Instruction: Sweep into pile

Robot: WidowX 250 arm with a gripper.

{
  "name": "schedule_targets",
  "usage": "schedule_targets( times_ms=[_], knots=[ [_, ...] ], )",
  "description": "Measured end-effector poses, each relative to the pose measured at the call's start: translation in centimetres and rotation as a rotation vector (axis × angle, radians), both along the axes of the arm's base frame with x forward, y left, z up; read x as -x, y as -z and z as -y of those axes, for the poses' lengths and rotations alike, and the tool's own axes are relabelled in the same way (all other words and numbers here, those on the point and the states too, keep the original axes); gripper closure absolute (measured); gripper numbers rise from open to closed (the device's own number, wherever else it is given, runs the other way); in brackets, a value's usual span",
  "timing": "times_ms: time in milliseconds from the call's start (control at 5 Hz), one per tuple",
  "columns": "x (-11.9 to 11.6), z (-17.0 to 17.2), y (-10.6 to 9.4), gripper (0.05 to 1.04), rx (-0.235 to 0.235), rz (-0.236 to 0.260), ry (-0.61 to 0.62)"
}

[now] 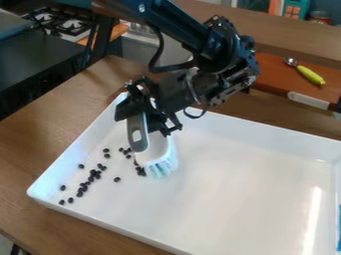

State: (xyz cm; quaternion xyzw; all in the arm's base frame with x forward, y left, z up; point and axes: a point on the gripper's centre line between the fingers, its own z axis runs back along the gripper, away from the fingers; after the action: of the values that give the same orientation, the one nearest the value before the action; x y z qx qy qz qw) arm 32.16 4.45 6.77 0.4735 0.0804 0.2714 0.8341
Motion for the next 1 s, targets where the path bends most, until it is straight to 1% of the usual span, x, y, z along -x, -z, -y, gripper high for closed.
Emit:
schedule_targets(
  times_ms=[200, 400, 600, 1000],
  knots=[
    [0.9, -0.6, 0.0, 0.616, -0.019, -0.017, -0.019],
    [1.9, -1.1, -0.1, 0.616, -0.034, -0.018, -0.032],
    [3.1, -1.6, 0.0, 0.616, -0.063, -0.023, -0.022],
    [6.0, -2.3, -0.1, 0.616, -0.098, -0.043, 0.049]
  ],
)
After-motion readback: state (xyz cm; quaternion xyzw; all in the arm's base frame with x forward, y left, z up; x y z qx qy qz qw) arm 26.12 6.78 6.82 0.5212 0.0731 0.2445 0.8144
